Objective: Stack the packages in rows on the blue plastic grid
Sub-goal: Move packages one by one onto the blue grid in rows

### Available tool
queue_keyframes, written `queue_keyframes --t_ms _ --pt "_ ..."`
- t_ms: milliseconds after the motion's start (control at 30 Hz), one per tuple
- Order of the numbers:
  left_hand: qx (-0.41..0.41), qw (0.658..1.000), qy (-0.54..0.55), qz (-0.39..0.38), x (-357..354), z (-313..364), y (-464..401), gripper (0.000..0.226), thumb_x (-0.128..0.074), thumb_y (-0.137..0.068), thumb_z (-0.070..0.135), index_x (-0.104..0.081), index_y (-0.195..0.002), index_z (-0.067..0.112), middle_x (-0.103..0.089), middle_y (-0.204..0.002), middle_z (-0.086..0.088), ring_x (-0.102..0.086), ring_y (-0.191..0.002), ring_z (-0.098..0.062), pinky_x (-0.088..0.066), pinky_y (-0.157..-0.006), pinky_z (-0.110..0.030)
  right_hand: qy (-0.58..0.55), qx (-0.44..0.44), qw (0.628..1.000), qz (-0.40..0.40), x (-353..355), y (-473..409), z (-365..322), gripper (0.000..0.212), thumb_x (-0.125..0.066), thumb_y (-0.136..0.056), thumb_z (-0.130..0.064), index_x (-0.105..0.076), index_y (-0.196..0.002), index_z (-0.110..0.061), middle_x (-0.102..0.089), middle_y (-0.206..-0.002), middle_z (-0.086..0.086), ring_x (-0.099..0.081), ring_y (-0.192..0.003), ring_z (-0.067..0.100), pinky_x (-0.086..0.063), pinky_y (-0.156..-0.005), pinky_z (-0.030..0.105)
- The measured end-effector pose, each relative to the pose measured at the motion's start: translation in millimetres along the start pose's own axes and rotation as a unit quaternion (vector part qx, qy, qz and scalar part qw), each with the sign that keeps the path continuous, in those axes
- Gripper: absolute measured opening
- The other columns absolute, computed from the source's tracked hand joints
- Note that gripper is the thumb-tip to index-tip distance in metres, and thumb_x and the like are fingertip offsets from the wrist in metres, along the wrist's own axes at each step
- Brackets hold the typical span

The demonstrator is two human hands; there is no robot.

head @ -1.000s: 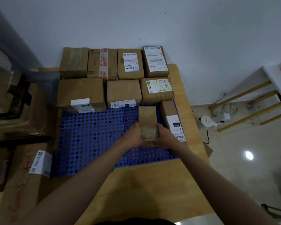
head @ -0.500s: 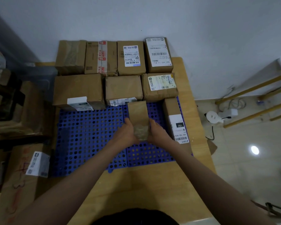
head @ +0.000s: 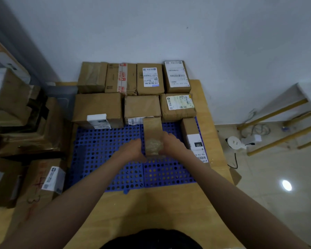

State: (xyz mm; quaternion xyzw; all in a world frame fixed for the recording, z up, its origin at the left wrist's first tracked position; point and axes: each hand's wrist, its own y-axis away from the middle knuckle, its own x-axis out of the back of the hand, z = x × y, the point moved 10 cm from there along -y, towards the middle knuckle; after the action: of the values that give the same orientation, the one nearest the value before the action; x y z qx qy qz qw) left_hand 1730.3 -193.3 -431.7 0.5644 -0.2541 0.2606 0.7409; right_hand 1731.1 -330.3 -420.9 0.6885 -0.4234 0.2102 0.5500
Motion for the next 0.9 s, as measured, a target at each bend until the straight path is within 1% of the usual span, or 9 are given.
queue_keyframes --t_ms 100,233,433,500,633,733,800,867,900 --pt "0.005 1.000 -0.002 0.016 9.1 -24.8 26.0 0.067 -0.073 -0.084 0.041 -0.041 -0.137 0.017 -0.050 -0.133 -0.004 -0.055 -0.111 -0.022 -0.051 -0.089 -0.038 0.027 0.038 0.999 0.010 9.4 16.0 -31.5 0.065 -0.069 -0.089 -0.031 -0.037 -0.141 -0.010 -0.043 -0.138 0.015 -0.055 -0.113 0.034 -0.050 -0.085 0.044" --pt "0.021 0.998 0.007 0.056 17.1 -65.5 67.3 0.065 -0.071 -0.085 0.043 -0.042 -0.138 0.021 -0.048 -0.136 -0.001 -0.053 -0.113 -0.022 -0.049 -0.089 -0.036 0.022 0.114 0.993 -0.013 -0.6 33.9 -94.4 0.053 -0.065 -0.091 -0.032 -0.043 -0.136 -0.014 -0.057 -0.127 0.011 -0.060 -0.106 0.029 -0.054 -0.089 0.045" --pt "0.055 0.993 0.013 0.100 19.8 -144.9 133.0 0.060 -0.075 -0.080 0.042 -0.050 -0.130 0.019 -0.056 -0.132 -0.004 -0.055 -0.116 -0.025 -0.048 -0.090 -0.038 0.058 0.188 0.979 -0.059 -47.3 58.4 -192.4 0.060 -0.068 -0.089 -0.033 -0.043 -0.142 -0.019 -0.057 -0.130 0.006 -0.061 -0.106 0.024 -0.054 -0.090 0.044" --pt "0.067 0.991 0.019 0.115 19.3 -174.6 155.8 0.056 -0.076 -0.078 0.043 -0.054 -0.123 0.019 -0.060 -0.123 -0.005 -0.058 -0.110 -0.025 -0.048 -0.083 -0.036 0.071 0.206 0.973 -0.078 -65.5 66.0 -220.9 0.064 -0.068 -0.089 -0.034 -0.040 -0.145 -0.018 -0.054 -0.134 0.007 -0.060 -0.110 0.025 -0.053 -0.090 0.041" --pt "0.094 0.983 0.077 0.138 8.5 -237.1 192.4 0.045 -0.080 -0.072 0.043 -0.060 -0.105 0.020 -0.061 -0.111 -0.002 -0.059 -0.097 -0.021 -0.052 -0.080 -0.038 0.068 0.230 0.966 -0.097 -96.4 82.3 -268.2 0.062 -0.065 -0.091 -0.033 -0.039 -0.145 -0.017 -0.057 -0.129 0.009 -0.060 -0.100 0.023 -0.051 -0.076 0.037" --pt "0.127 0.980 0.081 0.132 -8.6 -280.3 209.6 0.053 -0.077 -0.073 0.044 -0.058 -0.116 0.020 -0.059 -0.113 -0.001 -0.059 -0.102 -0.023 -0.051 -0.079 -0.035 0.065 0.225 0.966 -0.110 -124.9 95.1 -290.1 0.058 -0.062 -0.092 -0.033 -0.042 -0.142 -0.014 -0.055 -0.129 0.010 -0.060 -0.102 0.026 -0.053 -0.083 0.040" --pt "0.133 0.983 0.064 0.107 -22.9 -301.9 216.8 0.040 -0.075 -0.075 0.042 -0.059 -0.105 0.021 -0.061 -0.105 -0.003 -0.060 -0.094 -0.022 -0.050 -0.071 -0.033 0.056 0.206 0.970 -0.121 -147.2 103.6 -299.5 0.048 -0.062 -0.092 -0.032 -0.048 -0.133 -0.010 -0.057 -0.123 0.010 -0.060 -0.100 0.026 -0.054 -0.086 0.042" --pt "0.129 0.988 0.033 0.081 -36.1 -317.0 223.1 0.031 -0.075 -0.077 0.039 -0.052 -0.091 0.024 -0.061 -0.097 -0.004 -0.059 -0.085 -0.021 -0.046 -0.064 -0.031 0.041 0.185 0.973 -0.130 -169.9 110.5 -308.1 0.023 -0.061 -0.092 -0.029 -0.053 -0.107 -0.013 -0.057 -0.100 0.008 -0.058 -0.078 0.019 -0.053 -0.071 0.041" --pt "0.128 0.989 0.019 0.069 -43.4 -324.0 225.4 0.034 -0.075 -0.077 0.040 -0.050 -0.093 0.023 -0.062 -0.099 -0.005 -0.059 -0.085 -0.022 -0.046 -0.064 -0.031 0.026 0.172 0.976 -0.133 -180.1 113.6 -312.1 0.019 -0.060 -0.092 -0.027 -0.051 -0.102 -0.015 -0.055 -0.092 0.006 -0.055 -0.070 0.017 -0.052 -0.063 0.039"
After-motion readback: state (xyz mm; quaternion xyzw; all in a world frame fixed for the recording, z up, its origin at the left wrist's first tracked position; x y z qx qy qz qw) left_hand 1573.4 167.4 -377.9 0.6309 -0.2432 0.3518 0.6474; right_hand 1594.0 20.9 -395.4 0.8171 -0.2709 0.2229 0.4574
